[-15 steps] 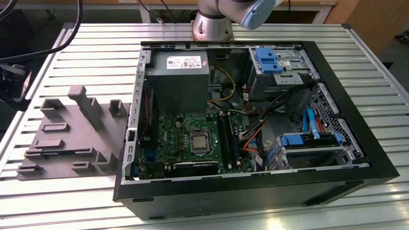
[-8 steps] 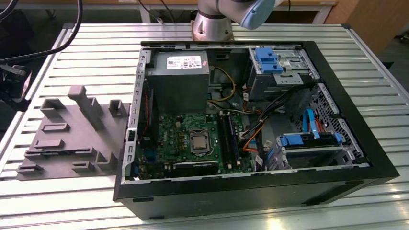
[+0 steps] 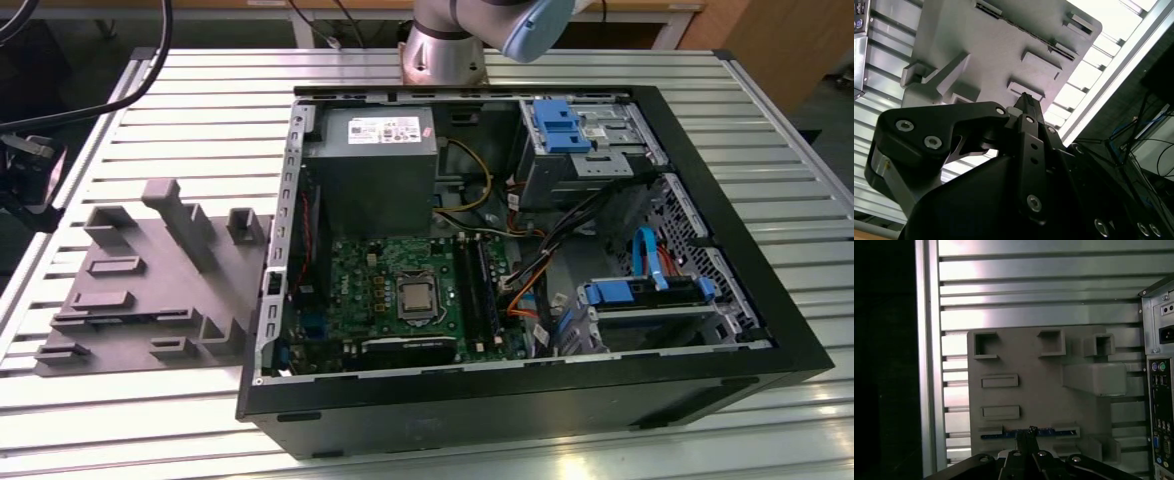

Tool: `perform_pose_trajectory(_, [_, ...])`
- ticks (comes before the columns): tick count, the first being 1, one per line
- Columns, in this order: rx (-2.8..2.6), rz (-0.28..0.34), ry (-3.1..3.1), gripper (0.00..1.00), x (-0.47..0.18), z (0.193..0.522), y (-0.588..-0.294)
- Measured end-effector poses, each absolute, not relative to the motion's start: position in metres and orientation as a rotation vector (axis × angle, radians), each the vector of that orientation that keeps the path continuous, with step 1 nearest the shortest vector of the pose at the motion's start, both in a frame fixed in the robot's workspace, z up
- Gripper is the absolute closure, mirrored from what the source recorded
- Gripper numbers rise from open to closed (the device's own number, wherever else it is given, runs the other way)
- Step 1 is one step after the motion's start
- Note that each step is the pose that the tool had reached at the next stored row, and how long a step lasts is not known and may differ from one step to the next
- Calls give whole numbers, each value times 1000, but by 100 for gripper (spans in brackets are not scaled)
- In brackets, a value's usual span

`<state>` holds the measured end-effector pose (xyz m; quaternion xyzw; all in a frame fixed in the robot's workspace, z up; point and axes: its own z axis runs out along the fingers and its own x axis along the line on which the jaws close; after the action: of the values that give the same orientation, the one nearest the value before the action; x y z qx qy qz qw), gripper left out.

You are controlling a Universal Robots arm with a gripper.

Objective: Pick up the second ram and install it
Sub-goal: 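Pick up the second ram and move it above second insertion slot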

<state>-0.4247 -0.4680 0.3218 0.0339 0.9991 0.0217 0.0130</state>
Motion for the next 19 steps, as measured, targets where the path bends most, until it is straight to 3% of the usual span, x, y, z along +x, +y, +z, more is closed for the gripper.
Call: perform_pose_trajectory(19, [-25, 69, 3117, 89, -425, 322, -468])
